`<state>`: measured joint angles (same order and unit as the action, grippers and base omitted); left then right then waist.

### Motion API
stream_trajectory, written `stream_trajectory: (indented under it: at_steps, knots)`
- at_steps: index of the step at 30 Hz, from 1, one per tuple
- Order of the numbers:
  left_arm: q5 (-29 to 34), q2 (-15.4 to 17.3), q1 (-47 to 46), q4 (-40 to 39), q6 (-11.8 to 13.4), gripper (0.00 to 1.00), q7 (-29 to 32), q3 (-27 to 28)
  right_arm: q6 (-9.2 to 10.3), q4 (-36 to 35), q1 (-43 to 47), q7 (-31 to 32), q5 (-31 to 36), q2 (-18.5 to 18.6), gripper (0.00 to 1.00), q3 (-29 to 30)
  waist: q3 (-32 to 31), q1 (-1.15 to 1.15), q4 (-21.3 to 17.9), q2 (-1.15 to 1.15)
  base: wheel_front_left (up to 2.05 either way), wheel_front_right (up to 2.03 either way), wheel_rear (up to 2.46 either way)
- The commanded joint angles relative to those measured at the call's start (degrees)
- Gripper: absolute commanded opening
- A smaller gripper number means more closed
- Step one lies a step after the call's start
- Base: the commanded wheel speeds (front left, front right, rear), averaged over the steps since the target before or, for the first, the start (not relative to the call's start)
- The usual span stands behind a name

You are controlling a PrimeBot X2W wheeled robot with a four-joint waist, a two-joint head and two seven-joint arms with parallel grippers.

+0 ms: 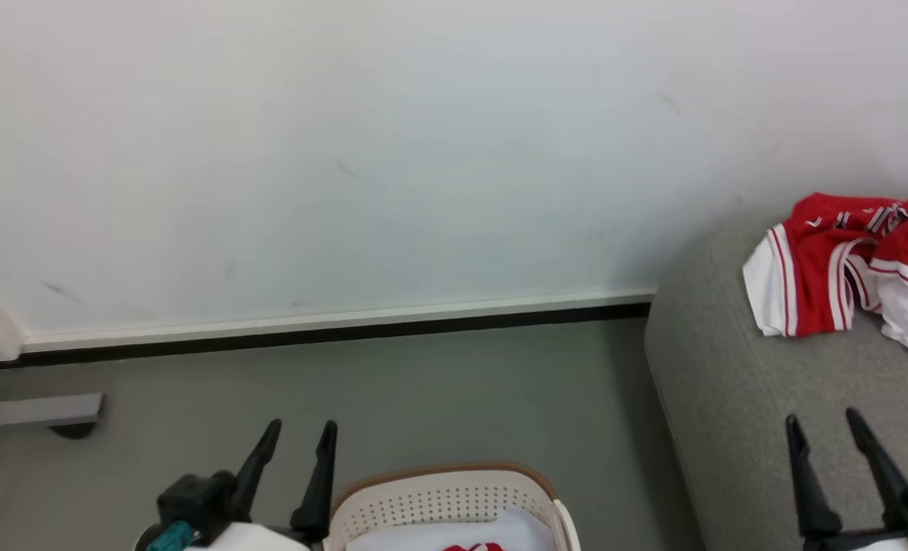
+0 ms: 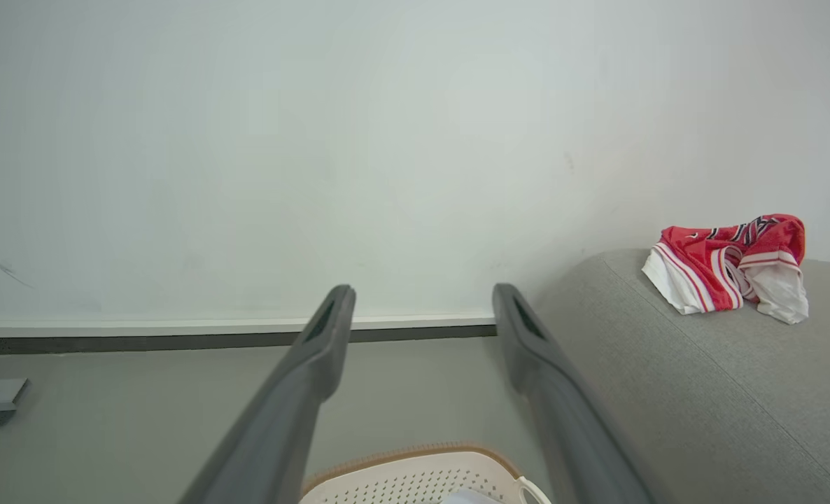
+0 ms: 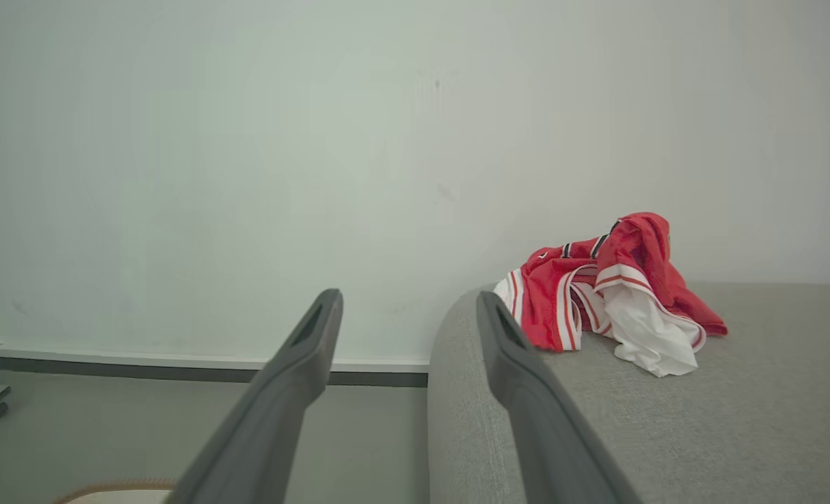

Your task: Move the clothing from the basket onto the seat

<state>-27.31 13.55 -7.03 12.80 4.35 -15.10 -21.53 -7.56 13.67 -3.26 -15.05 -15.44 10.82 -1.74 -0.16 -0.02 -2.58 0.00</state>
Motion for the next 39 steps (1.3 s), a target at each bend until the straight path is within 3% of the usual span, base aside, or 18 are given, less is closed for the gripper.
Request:
stream_trajectory:
  at_steps: [1,11,24,39]
  knots:
    - [1.13,-0.37,1.30,-0.37,-0.44,1.00,-0.05,1.18,0.14,0.02,1.33,-0.18,1.17,-0.19,1.00,-0.29,-1.45,0.02,1.72,0.00,0.00,0.00,0.00]
    - [6.68,-4.04,7.73,0.24,-4.51,1.00,-0.05,9.86,0.14,-0.12,5.52,-0.18,2.06,-4.91,1.00,0.17,-3.48,0.02,4.10,0.00,0.00,0.00,0.00]
    - [11.42,-7.89,8.93,2.60,-8.17,1.00,-0.06,15.24,0.14,0.72,5.72,-0.18,2.34,-5.76,1.00,0.26,-3.84,0.02,4.48,0.00,0.00,0.00,0.00]
    - [14.10,-9.62,8.74,3.43,-10.22,1.00,-0.06,17.97,0.15,0.89,5.01,-0.18,2.36,-6.14,1.00,-0.77,-3.41,0.02,3.91,0.00,0.00,0.00,0.00]
